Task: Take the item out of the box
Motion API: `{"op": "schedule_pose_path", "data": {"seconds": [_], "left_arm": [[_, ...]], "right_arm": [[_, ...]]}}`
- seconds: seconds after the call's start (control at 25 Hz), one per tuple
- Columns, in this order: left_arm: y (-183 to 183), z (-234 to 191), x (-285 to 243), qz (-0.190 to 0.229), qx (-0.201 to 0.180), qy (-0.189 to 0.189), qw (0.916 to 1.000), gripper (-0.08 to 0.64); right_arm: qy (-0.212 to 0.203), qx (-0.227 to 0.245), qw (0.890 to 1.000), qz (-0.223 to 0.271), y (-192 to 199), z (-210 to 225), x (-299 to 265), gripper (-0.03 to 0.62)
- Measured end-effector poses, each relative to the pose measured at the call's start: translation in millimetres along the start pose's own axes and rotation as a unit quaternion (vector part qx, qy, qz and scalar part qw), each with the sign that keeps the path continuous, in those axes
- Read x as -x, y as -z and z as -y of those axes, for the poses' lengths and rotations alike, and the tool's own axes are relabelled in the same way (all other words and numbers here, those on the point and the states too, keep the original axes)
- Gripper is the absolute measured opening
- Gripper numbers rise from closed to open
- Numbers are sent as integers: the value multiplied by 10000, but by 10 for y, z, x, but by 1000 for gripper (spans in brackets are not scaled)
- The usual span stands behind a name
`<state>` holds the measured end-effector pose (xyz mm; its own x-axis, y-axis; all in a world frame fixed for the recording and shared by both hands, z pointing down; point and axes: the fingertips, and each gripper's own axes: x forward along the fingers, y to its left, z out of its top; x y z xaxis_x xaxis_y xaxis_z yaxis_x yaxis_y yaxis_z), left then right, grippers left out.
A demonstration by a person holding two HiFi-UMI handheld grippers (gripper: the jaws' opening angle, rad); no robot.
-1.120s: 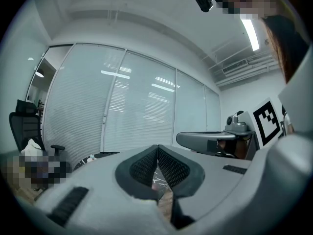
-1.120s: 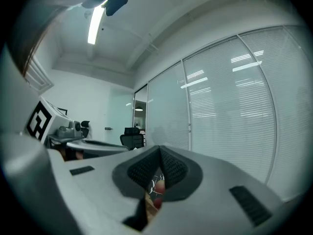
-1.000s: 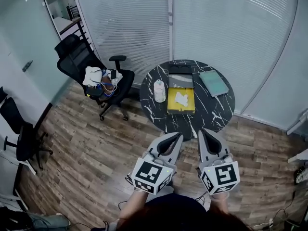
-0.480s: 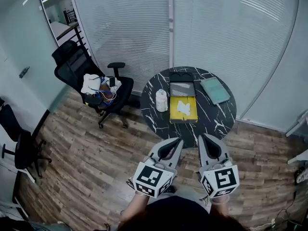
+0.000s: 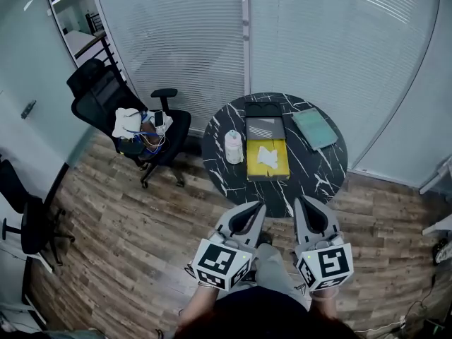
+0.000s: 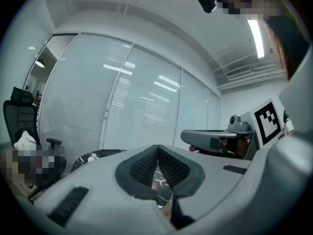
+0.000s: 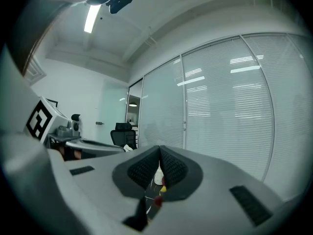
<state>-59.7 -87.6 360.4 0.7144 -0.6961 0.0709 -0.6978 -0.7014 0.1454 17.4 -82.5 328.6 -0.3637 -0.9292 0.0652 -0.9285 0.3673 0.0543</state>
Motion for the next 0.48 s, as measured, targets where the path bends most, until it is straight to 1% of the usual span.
{"op": "schedule_pose_path", "data": {"seconds": [0.48], "left_arm": [[-58,-335,-494,-61,-43,-90,9999,26]], "right_arm": [[-17,-70,10000,42,36,391,-507,25]]}}
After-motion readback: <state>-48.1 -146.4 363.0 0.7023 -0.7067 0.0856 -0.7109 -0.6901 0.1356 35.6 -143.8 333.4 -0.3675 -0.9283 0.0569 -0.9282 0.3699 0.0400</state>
